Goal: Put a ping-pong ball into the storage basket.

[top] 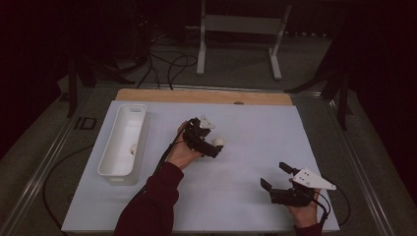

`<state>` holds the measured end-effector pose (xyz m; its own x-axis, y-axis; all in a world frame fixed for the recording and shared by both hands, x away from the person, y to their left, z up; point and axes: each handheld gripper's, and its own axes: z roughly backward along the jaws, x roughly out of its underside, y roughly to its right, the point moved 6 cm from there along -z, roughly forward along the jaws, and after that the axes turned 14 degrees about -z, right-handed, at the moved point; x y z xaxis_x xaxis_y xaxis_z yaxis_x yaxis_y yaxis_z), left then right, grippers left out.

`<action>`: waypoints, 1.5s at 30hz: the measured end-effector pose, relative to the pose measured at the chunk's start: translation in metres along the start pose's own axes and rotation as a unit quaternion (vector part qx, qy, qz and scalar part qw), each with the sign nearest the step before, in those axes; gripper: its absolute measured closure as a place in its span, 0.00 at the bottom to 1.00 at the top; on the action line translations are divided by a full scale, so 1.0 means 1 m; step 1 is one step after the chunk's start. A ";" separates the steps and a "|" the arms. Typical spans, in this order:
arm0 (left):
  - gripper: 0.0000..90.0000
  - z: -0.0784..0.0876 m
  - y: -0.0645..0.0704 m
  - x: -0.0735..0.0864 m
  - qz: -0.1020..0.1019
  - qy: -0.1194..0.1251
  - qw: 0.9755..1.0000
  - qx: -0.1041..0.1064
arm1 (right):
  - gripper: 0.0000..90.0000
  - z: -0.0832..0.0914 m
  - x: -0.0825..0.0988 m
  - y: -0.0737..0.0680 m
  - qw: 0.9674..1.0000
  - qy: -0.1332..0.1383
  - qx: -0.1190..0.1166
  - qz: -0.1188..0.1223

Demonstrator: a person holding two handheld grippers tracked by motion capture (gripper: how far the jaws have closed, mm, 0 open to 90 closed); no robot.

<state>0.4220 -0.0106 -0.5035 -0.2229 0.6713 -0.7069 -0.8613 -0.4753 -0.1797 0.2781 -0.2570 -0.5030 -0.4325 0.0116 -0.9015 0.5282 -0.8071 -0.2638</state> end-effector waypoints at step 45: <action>0.00 -0.028 0.000 -0.003 0.003 -0.010 1.000 0.010 | 0.09 0.001 0.001 0.002 1.000 -0.001 0.004 0.000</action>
<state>0.4354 -0.0288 -0.5210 -0.2366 0.6804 -0.6936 -0.8688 -0.4677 -0.1624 0.2779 -0.2587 -0.5040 -0.4343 0.0113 -0.9007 0.5223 -0.8115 -0.2620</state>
